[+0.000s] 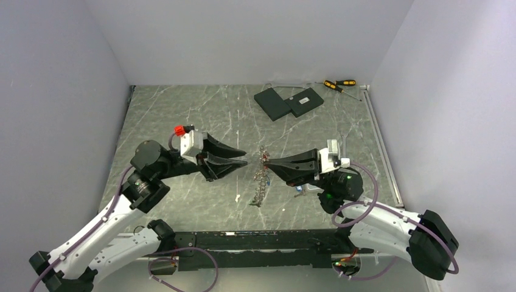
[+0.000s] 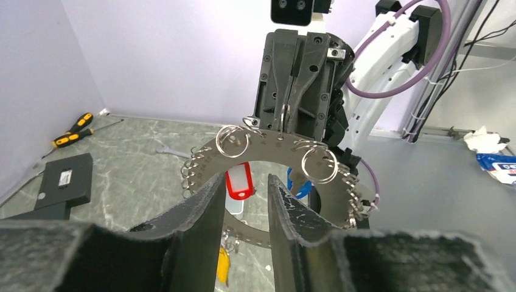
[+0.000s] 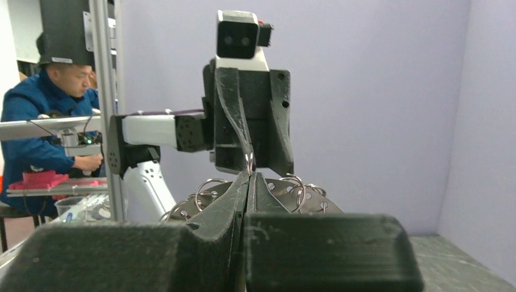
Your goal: Put the keys on the keyring
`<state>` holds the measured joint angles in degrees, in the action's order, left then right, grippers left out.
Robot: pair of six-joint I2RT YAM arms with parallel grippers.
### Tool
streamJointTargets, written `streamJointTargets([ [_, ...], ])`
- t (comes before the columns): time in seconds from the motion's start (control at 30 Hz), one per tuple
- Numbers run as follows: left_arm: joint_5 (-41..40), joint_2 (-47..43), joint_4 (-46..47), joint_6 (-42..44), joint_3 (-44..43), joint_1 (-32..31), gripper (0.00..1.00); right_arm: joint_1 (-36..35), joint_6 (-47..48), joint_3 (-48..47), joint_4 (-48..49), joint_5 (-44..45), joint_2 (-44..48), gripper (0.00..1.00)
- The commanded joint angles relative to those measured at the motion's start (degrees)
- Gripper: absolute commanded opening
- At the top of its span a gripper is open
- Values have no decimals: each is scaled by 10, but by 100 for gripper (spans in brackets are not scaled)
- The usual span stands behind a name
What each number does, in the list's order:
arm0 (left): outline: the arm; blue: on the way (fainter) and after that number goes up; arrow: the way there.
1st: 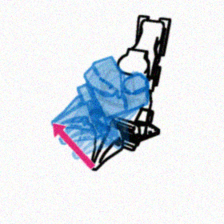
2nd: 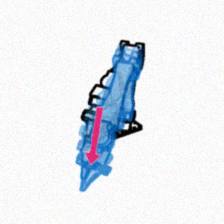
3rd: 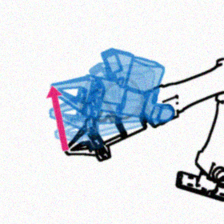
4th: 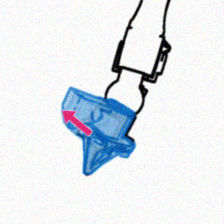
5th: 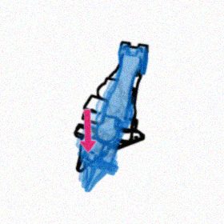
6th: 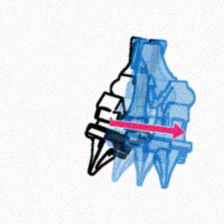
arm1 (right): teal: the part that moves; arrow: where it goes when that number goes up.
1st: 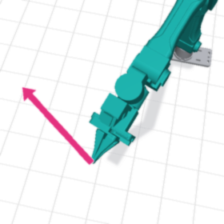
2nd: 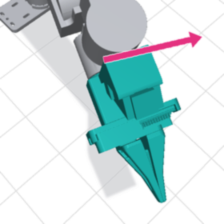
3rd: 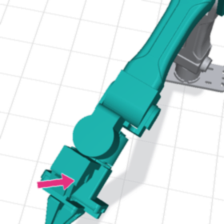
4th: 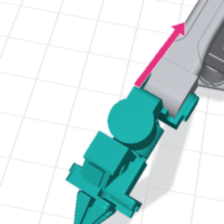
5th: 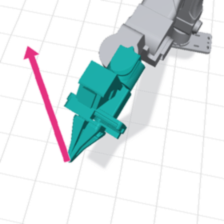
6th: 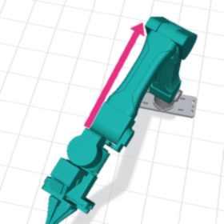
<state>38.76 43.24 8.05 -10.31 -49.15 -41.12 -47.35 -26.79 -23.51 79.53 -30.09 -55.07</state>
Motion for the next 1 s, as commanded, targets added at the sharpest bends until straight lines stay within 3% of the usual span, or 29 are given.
streamJointTargets([
  [0.0, 46, 20, 103, -44, 8, -1, 37, -1, -46, -2, 141, 6, 0, 0],
  [0.43, 128, 83, 269, -140, 20, -1, 27, -1, -52, -11, 143, -2, -16, 0],
  [0.97, 138, 87, 251, -136, 31, -2, 23, -8, -49, -43, 142, -20, -50, 0],
])
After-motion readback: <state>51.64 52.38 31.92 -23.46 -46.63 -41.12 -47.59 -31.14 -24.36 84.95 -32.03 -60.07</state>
